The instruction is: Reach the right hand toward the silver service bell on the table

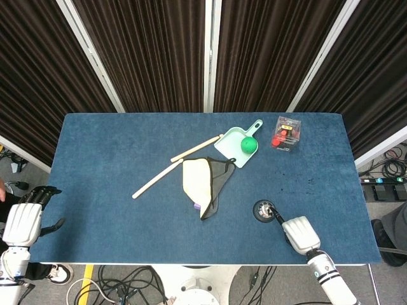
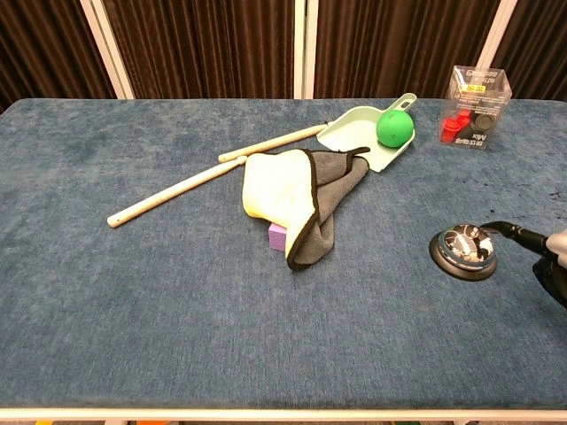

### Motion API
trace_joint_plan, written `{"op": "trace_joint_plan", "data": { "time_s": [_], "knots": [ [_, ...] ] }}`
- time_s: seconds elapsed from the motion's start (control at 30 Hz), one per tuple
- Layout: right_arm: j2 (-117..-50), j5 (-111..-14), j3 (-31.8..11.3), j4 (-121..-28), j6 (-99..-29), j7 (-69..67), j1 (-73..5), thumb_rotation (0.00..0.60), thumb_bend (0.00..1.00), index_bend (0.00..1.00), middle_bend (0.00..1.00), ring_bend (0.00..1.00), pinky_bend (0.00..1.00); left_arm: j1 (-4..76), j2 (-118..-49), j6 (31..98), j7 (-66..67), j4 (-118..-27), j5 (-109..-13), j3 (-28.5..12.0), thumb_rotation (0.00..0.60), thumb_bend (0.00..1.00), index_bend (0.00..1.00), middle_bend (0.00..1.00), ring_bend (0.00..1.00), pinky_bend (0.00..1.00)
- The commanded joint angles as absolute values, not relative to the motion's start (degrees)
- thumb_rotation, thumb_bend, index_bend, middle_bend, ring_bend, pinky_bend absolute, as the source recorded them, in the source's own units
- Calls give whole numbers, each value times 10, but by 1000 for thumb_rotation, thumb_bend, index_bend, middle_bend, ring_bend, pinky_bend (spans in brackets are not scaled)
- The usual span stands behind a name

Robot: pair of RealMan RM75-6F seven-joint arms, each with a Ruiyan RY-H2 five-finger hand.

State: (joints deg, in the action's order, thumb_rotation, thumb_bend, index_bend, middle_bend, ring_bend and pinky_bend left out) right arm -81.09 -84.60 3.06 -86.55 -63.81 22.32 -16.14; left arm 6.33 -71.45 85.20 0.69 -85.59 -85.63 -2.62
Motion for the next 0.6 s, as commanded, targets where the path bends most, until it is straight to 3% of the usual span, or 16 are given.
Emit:
{"op": "trace_joint_plan", "data": {
  "time_s": [0.03,0.4,0.6],
  "knots": [
    [-808,-860,28,-868,-655,210,-160,600,1000,0,907,855,689,64,-715,851,8,-856,-857,-26,600,156,290,231,165,320],
    [-818,-839,37,-856,-623,224,-166,600,1000,0,907,856,689,62,-715,850,5,-854,-854,-26,600,156,290,230,166,320],
    [-814,-857,31,-865,-654,212,-164,600,1000,0,907,855,689,63,-717,849,5,-852,-855,-26,600,155,290,230,165,320]
  ]
}}
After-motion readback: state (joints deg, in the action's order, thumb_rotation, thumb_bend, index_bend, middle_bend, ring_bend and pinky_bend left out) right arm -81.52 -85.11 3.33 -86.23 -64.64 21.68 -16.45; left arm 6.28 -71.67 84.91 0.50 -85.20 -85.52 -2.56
